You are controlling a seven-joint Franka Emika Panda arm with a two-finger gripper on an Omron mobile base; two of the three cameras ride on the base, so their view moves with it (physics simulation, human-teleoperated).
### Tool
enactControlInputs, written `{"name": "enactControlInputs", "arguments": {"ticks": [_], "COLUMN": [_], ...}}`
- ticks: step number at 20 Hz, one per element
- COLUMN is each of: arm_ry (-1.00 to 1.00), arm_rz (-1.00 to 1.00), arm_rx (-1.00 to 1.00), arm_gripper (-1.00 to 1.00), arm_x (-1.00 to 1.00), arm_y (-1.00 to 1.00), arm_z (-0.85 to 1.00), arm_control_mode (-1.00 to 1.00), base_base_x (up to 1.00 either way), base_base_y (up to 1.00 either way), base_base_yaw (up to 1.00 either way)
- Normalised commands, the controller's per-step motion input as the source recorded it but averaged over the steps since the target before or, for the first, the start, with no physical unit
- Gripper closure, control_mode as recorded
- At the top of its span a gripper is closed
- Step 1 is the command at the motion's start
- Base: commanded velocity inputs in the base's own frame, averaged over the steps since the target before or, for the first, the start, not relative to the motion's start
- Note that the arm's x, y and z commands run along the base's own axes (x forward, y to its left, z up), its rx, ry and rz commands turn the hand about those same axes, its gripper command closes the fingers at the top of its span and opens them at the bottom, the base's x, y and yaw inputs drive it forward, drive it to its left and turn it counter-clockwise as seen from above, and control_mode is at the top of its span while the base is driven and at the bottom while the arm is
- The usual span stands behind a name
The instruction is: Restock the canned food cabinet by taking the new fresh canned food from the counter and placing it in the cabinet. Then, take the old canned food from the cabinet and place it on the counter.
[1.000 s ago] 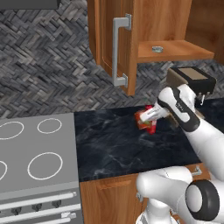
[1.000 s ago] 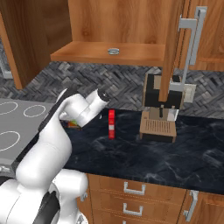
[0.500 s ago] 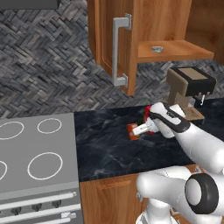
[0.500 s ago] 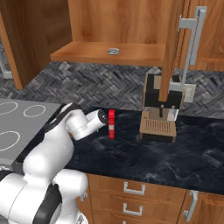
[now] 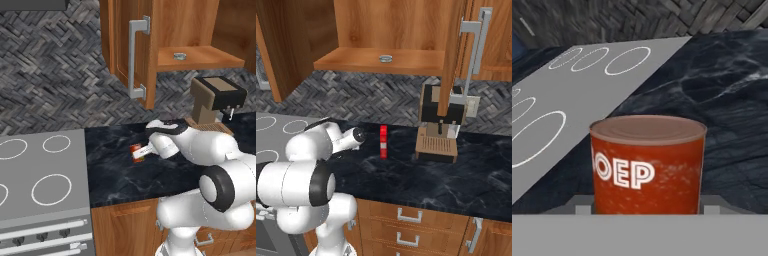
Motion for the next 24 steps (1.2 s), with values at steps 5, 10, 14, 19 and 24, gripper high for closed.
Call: {"name": "enactControlInputs", "arguments": {"ticks": [5, 10, 14, 19, 24], "arm_ry": [-0.14, -0.15, -0.11, -0.04, 0.0], "arm_rz": [0.06, 0.06, 0.04, 0.01, 0.0], "arm_rx": [-0.02, -0.01, -0.03, 0.0, 0.0], "arm_gripper": [1.0, 1.0, 1.0, -1.0, -1.0], "arm_x": [0.07, 0.0, 0.0, 0.0, 0.0], "arm_y": [0.05, 0.0, 0.0, 0.0, 0.0], "arm_z": [-0.46, -0.18, -0.35, -0.14, 0.01], "arm_control_mode": [-1.0, -1.0, -1.0, -1.0, -1.0], "base_base_x": [0.0, 0.0, 0.0, 0.0, 0.0], "base_base_y": [0.0, 0.0, 0.0, 0.0, 0.0], "base_base_yaw": [0.0, 0.0, 0.0, 0.0, 0.0]}}
